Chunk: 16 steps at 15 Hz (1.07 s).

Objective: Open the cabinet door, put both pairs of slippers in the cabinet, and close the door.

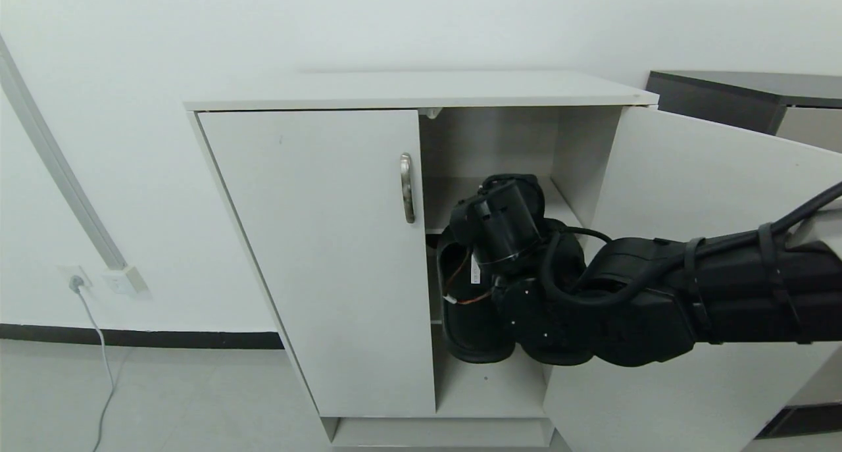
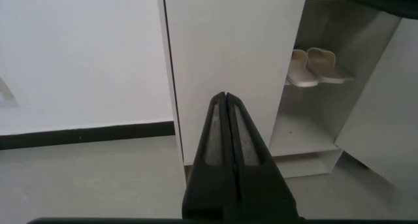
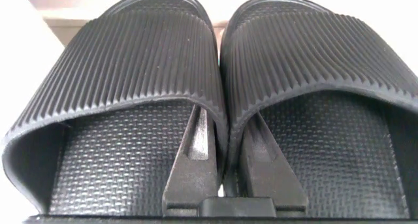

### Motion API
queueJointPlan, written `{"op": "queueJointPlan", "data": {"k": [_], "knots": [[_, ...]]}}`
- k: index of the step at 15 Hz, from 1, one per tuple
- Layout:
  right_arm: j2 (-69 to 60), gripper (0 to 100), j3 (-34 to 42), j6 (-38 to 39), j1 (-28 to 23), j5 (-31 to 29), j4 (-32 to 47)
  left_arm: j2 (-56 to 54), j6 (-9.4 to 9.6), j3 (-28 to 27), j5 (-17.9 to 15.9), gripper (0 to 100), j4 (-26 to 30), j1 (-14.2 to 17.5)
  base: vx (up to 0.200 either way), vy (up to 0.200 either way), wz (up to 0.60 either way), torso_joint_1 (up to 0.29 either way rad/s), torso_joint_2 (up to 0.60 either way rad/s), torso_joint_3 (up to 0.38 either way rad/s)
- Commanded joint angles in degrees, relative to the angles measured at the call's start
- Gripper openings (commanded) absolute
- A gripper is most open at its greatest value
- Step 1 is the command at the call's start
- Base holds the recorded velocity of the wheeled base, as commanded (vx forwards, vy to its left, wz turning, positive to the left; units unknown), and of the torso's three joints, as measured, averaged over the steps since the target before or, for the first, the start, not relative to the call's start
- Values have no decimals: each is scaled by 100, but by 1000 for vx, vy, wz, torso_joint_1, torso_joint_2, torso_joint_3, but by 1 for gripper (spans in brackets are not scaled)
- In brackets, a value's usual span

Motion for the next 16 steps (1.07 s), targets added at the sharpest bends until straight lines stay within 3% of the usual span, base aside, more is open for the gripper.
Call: {"op": "queueJointPlan", "data": {"k": [1, 6, 16], "knots": [[-82, 0, 24, -6, -94, 176, -10, 9, 2, -4, 1, 0, 1, 0, 0, 0, 0, 0, 0, 0], [-3, 0, 130, -49, -252, 264, -168, 9, 2, -4, 1, 0, 1, -9, 0, 0, 0, 0, 0, 0], [-3, 0, 174, -296, -261, 273, -432, 9, 2, -4, -8, 0, 1, 0, 200, 0, 0, 0, 3, 3]]}}
